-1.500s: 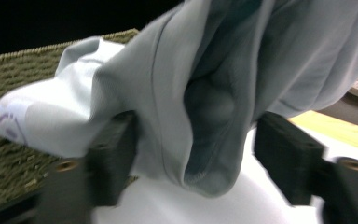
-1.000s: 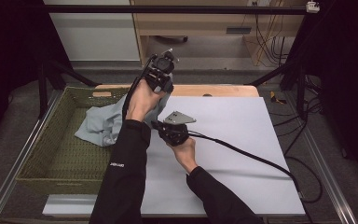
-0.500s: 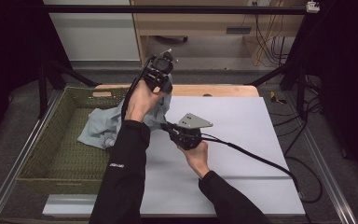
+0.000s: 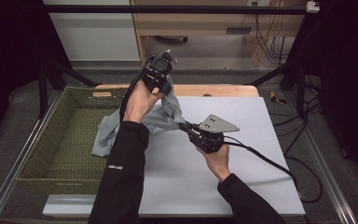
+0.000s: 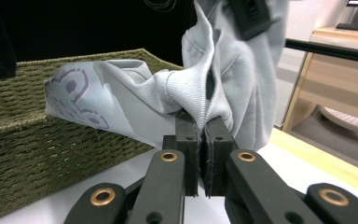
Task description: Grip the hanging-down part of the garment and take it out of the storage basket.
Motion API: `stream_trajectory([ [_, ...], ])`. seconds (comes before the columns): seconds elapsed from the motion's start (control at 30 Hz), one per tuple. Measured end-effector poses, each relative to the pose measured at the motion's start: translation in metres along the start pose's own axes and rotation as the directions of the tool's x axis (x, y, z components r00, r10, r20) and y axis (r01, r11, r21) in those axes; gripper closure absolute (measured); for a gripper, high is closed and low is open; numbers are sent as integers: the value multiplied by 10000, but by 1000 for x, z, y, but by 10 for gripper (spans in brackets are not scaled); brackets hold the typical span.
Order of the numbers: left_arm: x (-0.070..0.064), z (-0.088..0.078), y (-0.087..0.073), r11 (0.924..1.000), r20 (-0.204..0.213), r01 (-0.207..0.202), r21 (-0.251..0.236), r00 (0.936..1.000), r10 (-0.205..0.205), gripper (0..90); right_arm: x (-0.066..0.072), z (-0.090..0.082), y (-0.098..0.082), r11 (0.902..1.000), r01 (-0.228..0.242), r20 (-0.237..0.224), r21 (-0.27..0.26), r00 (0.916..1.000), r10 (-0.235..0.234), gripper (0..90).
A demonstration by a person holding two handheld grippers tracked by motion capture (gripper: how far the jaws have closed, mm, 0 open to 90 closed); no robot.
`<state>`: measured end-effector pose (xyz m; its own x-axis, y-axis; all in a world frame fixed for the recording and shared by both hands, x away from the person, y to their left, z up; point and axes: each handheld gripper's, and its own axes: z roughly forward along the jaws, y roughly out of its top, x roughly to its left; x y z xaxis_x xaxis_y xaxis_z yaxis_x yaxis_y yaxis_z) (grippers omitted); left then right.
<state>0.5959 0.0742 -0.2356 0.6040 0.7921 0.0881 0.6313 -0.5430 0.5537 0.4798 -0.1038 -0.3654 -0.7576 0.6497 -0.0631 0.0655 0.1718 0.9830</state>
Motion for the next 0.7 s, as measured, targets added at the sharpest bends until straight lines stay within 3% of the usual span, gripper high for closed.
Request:
stream_trajectory([
  [0.27,-4,-4,-1,9999,85,-108,-54,9999,109,830,-4,-18,7,9996,245,242,-120,9994,-242,876],
  [0.7,-18,-4,1,9993,307,-365,-108,9989,368,829,-21,-54,21,9986,130,773,-512,9970,-90,876],
])
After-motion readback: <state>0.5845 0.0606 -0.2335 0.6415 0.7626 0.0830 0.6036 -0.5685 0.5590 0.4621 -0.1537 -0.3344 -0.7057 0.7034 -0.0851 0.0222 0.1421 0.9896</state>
